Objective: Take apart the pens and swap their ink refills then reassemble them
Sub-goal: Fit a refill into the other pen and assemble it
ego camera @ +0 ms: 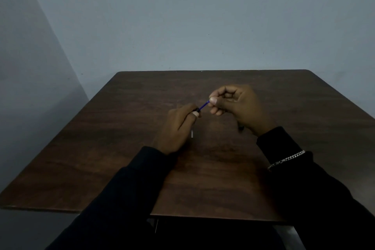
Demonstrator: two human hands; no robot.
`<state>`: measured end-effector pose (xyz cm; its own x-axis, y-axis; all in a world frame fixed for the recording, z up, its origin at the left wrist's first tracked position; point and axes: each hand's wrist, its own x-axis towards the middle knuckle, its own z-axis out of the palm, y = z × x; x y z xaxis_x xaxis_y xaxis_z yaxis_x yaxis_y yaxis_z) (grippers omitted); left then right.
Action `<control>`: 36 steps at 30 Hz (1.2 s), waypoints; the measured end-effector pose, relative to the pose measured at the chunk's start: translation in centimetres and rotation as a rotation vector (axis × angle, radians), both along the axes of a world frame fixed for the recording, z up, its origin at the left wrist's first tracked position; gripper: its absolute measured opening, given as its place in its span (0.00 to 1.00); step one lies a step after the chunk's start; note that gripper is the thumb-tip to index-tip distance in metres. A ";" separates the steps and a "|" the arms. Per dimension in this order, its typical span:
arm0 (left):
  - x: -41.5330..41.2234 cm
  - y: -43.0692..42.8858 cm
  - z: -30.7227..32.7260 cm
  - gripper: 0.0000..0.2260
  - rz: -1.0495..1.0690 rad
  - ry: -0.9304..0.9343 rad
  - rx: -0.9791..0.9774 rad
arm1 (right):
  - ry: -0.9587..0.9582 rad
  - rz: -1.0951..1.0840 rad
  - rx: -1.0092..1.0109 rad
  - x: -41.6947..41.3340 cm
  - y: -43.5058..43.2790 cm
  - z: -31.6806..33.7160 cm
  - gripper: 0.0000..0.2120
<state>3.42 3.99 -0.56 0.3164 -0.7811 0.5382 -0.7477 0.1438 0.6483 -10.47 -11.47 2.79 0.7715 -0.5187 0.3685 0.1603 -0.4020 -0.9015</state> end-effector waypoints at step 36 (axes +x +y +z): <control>-0.5 0.2 0.4 0.14 0.014 -0.023 -0.003 | 0.991 -0.506 -0.252 -2.0 -3.2 0.6 0.06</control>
<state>2.89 4.14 -0.12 0.3149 -0.7751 0.5478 -0.7646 0.1347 0.6302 -12.44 -14.72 3.42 0.5046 -0.8504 -0.1490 -0.8090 -0.4054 -0.4257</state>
